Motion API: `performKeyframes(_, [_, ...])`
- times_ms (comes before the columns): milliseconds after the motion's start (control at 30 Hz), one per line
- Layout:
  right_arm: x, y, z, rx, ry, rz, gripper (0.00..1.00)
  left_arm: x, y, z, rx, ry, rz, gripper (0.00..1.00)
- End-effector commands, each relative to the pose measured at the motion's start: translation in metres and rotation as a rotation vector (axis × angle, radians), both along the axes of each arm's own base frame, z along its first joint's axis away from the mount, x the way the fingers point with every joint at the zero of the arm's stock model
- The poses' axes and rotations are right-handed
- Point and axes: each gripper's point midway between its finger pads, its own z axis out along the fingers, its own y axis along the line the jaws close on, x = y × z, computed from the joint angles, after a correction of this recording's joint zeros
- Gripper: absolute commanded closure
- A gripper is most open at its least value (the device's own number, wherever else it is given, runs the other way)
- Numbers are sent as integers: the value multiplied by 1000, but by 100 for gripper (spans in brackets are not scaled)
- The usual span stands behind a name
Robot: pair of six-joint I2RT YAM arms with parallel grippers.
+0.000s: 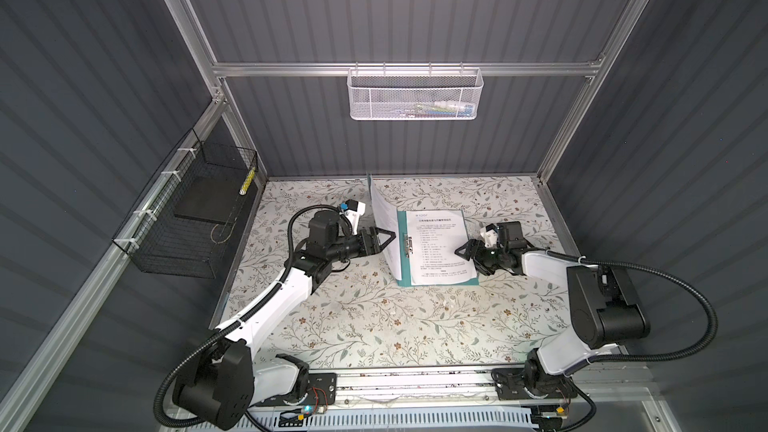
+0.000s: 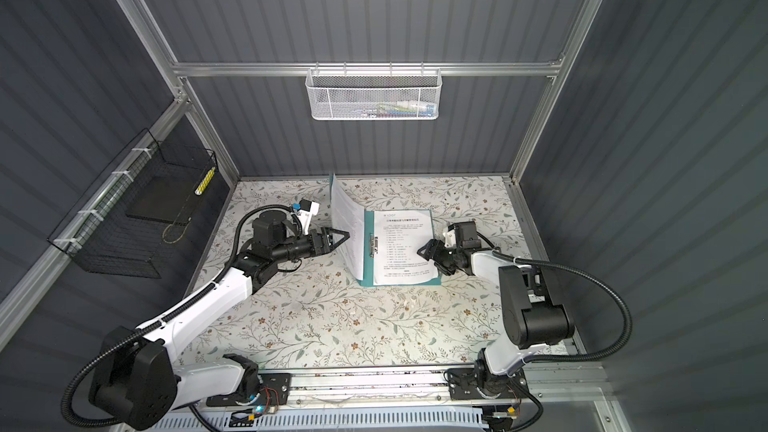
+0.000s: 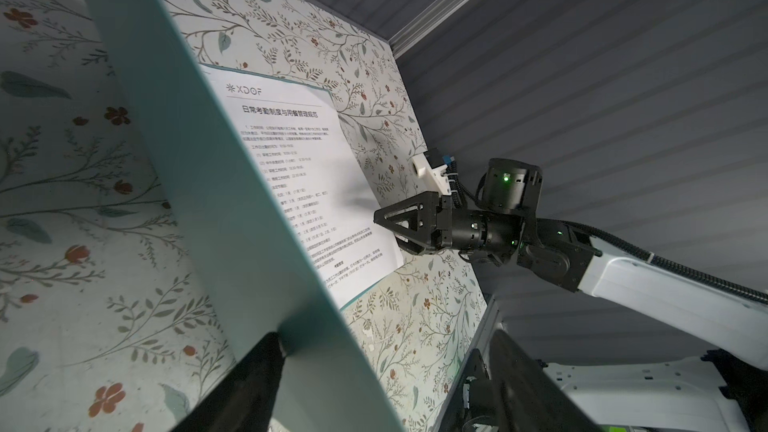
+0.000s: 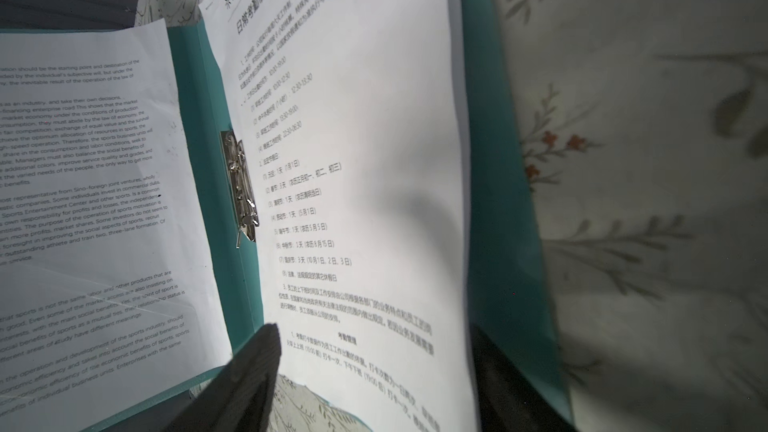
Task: Put the files into the folder
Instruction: 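Swing the folder cover over onto the XDOF half with the left gripper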
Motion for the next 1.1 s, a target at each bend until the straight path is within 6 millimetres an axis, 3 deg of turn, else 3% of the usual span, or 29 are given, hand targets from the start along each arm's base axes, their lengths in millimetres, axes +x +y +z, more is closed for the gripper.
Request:
performKeyframes(0, [-3,-7,9,-21,-34,-29,29,2,-23,8,18,-27,-32,21])
performKeyframes(233, [-18,-48,31,-141,-78,-149,25,-5,-81,1,45,-32,-140,21])
performKeyframes(333, [-25,-73,42,-220,-101,-217,24,-6,-99,-6,54,-23,-172,21])
performKeyframes(433, [-31,-85,51,-219,-118,-258,24,-7,-112,-9,51,-17,-195,21])
performKeyframes(833, [-34,-94,60,-211,-140,-281,23,-5,-119,-14,90,-33,-218,21])
performKeyframes(1067, [-28,-89,53,-181,-118,-264,23,4,-118,-25,142,-57,-189,21])
